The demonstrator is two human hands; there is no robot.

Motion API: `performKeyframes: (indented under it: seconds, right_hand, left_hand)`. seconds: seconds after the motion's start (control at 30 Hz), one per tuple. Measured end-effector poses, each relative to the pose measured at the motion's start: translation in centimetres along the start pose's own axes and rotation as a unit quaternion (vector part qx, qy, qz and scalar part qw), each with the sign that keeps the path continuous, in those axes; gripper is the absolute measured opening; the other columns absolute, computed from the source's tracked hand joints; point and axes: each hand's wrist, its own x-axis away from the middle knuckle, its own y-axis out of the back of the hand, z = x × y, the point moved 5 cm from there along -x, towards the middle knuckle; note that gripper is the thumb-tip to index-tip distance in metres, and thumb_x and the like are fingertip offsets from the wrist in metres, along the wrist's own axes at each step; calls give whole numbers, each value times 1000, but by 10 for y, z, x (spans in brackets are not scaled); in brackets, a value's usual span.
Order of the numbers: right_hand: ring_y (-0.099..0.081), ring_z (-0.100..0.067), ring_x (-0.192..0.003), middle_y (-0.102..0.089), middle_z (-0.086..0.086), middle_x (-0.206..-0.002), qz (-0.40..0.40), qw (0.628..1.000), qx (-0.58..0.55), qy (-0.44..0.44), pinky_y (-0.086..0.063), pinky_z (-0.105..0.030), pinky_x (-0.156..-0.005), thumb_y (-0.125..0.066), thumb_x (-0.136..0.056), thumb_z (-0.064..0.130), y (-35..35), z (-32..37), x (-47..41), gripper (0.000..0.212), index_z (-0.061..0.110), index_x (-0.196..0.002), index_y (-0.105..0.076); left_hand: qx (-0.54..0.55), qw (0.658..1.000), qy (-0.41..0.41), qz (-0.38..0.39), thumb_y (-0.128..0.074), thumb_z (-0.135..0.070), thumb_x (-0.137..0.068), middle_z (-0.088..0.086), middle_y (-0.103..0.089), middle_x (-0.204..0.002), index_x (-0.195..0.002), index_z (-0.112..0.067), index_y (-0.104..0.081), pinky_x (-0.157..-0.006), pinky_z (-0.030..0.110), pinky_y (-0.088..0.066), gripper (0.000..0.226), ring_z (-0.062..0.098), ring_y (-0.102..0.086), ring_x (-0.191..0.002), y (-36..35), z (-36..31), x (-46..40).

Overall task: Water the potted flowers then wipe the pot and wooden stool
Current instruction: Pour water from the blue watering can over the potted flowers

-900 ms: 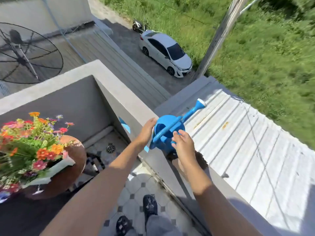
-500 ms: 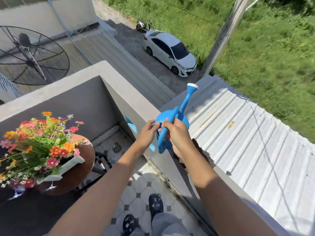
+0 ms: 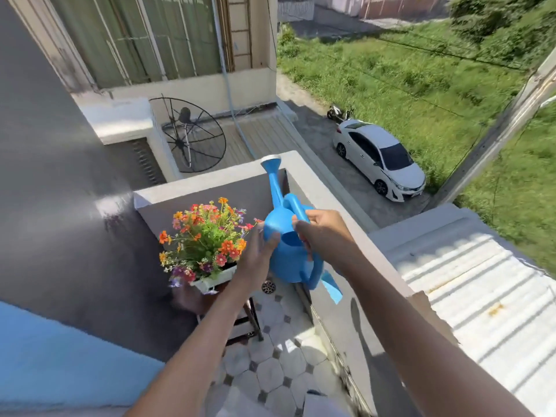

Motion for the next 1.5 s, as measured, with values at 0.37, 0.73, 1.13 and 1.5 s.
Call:
performKeyframes:
  seconds: [0.37, 0.73, 1.13, 1.5]
  right_hand:
    - [-62, -35, -54, -59, -18, -70, 113, 963, 236, 58, -57, -43, -52, -49, -94, 25, -106, 62, 3, 31, -3, -94, -61]
    - [-48, -20, -48, -50, -9, -61, 107, 895, 422, 91, -36, -25, -45, -52, -95, 34, -125, 103, -12, 33, 4, -80, -53]
    - [-53, -23, -39, -54, -13, -61, 114, 853, 505, 65, -38, -21, -42, -49, -97, 29, -123, 129, -25, 34, 5, -74, -44]
    - [-55, -22, -37, -58, -14, -51, 117, 851, 509, 56, -43, -22, -42, -53, -96, 30, -123, 137, -44, 41, 3, -68, -43]
  left_hand:
    - [49, 993, 42, -98, -53, -64, -86, -6, -64, -120, -128, -35, -48, -92, 41, -53, 51, 8, -64, -107, 92, 4, 68]
    - [48, 994, 54, -82, -49, -62, -89, -5, -64, -120, -130, -24, -46, -81, 22, -48, 56, 2, -62, -106, 94, -5, 76]
    - [62, 992, 68, -82, -47, -82, -76, 19, -65, -112, -115, -17, -56, -82, 42, -47, 75, 35, -63, -101, 89, -16, 58]
    - [-30, 993, 83, -77, -32, -90, -74, 19, -66, -101, -109, -21, -58, -66, 38, -41, 81, 36, -63, -91, 88, -16, 43]
